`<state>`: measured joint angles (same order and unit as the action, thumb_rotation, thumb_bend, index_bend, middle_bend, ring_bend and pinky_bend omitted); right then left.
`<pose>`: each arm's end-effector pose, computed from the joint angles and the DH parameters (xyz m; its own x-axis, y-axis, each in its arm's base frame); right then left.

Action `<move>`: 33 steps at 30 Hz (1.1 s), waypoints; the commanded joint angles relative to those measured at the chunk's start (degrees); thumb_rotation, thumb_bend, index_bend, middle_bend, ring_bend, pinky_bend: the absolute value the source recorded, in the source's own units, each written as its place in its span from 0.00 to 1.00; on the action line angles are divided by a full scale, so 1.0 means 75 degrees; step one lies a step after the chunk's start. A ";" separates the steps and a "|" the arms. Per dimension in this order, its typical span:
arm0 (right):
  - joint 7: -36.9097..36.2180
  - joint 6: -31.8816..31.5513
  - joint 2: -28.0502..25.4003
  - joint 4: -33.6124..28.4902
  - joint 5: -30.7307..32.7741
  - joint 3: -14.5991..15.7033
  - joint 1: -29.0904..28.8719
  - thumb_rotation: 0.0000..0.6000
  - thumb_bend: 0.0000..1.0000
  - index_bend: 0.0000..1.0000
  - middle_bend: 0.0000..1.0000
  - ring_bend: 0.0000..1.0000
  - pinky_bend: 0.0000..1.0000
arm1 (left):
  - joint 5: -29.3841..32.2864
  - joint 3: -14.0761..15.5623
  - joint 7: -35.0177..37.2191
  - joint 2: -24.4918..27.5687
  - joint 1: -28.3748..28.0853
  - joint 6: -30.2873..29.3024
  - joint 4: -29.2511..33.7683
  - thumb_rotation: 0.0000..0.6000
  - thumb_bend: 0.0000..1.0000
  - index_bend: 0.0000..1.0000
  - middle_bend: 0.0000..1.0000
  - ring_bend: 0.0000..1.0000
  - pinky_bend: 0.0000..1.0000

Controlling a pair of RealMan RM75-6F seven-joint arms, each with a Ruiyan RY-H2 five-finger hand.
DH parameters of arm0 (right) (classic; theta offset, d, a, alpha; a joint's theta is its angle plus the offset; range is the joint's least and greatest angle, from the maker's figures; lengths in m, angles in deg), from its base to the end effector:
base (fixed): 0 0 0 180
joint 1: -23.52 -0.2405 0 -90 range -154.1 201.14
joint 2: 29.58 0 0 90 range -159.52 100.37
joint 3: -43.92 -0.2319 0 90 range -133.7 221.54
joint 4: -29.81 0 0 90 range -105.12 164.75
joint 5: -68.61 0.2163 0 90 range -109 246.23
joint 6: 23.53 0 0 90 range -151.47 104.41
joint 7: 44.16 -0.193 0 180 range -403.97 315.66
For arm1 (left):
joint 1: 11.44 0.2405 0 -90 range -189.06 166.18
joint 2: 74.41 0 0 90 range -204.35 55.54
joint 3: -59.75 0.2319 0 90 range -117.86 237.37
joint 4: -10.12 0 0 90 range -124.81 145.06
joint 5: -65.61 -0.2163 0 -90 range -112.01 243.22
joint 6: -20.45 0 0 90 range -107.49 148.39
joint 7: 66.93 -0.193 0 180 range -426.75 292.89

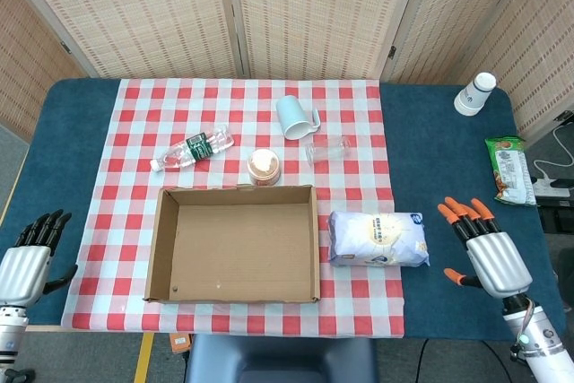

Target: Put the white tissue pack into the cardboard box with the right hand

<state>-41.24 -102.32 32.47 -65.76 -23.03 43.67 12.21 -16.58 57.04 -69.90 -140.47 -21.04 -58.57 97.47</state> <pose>-0.2530 -0.2447 0.1132 0.4543 -0.1012 0.8851 -0.8786 -0.2152 0.4263 -0.3065 0.2541 0.1282 0.4833 0.0694 0.8727 0.8753 -0.0158 -0.4834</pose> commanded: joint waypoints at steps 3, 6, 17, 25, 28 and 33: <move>0.0025 0.0204 -0.0115 -0.0153 -0.0035 0.0024 -0.0107 1.00 0.00 0.00 0.00 0.00 0.00 | -0.0031 -0.0033 0.0077 -0.0049 0.0019 -0.0086 -0.0062 1.00 0.28 0.02 0.00 0.00 0.13; 0.0102 0.0461 -0.0135 -0.0291 0.0019 -0.0016 -0.0260 1.00 0.00 0.00 0.00 0.00 0.00 | -0.0043 -0.0031 0.0096 -0.0040 0.0021 -0.0090 -0.0065 1.00 0.28 0.02 0.00 0.00 0.13; 0.0794 0.1887 -0.0004 -0.0854 0.0715 -0.0360 -0.1142 1.00 0.00 0.00 0.00 0.00 0.00 | -0.0111 -0.0020 0.0208 0.0044 0.0053 -0.0152 0.0012 1.00 0.28 0.02 0.00 0.00 0.13; 0.1316 0.2553 0.0282 -0.0993 0.1293 -0.0612 -0.1685 1.00 0.00 0.00 0.00 0.00 0.00 | -0.0074 -0.0053 0.0318 0.0109 0.0072 -0.0170 0.0036 1.00 0.28 0.02 0.00 0.00 0.13; 0.1548 0.2774 0.0483 -0.0912 0.1676 -0.0667 -0.1831 1.00 0.00 0.00 0.00 0.00 0.00 | -0.0101 -0.0039 0.0331 0.0119 0.0072 -0.0165 0.0048 1.00 0.28 0.02 0.00 0.00 0.13; 0.1857 0.3000 0.0830 -0.0767 0.2170 -0.0688 -0.2012 1.00 0.00 0.00 0.00 0.00 0.00 | -0.0112 -0.0024 0.0414 0.0166 0.0077 -0.0141 0.0076 1.00 0.28 0.02 0.00 0.00 0.13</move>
<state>-27.96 -80.39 38.01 -71.92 -7.50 38.62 -2.38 -17.42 56.86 -66.79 -139.23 -20.47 -59.64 98.03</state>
